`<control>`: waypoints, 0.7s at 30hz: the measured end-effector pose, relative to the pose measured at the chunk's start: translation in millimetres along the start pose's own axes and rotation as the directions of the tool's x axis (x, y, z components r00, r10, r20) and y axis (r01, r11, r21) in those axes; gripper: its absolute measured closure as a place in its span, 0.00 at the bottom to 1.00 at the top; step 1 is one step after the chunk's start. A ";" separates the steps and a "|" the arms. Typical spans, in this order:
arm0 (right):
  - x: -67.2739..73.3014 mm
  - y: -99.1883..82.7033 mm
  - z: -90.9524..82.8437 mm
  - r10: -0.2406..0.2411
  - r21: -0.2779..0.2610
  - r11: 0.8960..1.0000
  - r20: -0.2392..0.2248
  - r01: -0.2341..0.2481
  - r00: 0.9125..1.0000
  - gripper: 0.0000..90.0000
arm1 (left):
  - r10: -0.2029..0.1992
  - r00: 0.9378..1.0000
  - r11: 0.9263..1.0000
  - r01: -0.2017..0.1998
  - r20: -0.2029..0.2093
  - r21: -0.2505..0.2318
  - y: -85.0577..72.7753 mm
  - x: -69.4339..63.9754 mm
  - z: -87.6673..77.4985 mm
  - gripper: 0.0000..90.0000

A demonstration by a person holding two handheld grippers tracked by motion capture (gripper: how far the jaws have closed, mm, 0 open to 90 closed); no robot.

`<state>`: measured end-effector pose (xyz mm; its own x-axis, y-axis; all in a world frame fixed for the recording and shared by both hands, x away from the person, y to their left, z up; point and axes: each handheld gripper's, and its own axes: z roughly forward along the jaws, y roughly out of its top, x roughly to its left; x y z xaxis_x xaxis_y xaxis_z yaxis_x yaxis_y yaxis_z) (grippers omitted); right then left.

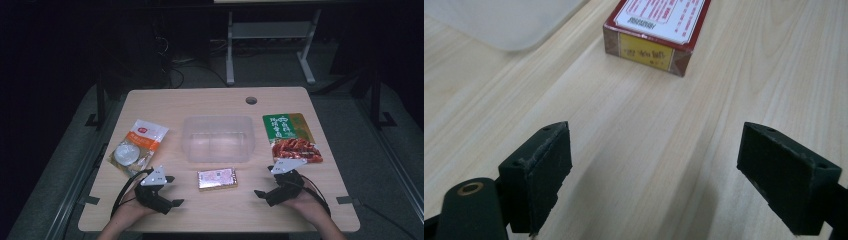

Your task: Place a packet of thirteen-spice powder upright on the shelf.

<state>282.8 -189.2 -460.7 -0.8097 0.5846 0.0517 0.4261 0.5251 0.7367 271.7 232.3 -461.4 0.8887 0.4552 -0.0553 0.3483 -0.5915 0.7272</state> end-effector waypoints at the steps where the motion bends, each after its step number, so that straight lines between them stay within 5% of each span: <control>1: 0.0 0.1 -0.8 -0.002 -0.006 1.000 -0.007 0.002 1.000 0.02 | 0.004 1.000 1.000 -0.003 -0.001 0.005 0.9 0.0 -0.1 0.15; 11: 6.2 10.9 -7.6 -0.096 -0.028 0.995 -0.078 0.094 0.992 0.02 | 0.024 1.000 1.000 -0.024 0.008 0.016 2.2 -4.7 1.9 0.15; 21: 11.1 35.7 7.4 -0.184 -0.009 0.983 -0.145 0.184 0.972 0.02 | 0.028 0.999 0.999 -0.028 0.023 0.019 4.6 -4.9 3.0 0.15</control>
<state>292.0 -159.3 -438.8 -0.9240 0.3823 0.0128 0.2660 0.6181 0.7397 269.9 225.4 -459.8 0.9046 0.4231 -0.0512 0.3288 -0.6165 0.7154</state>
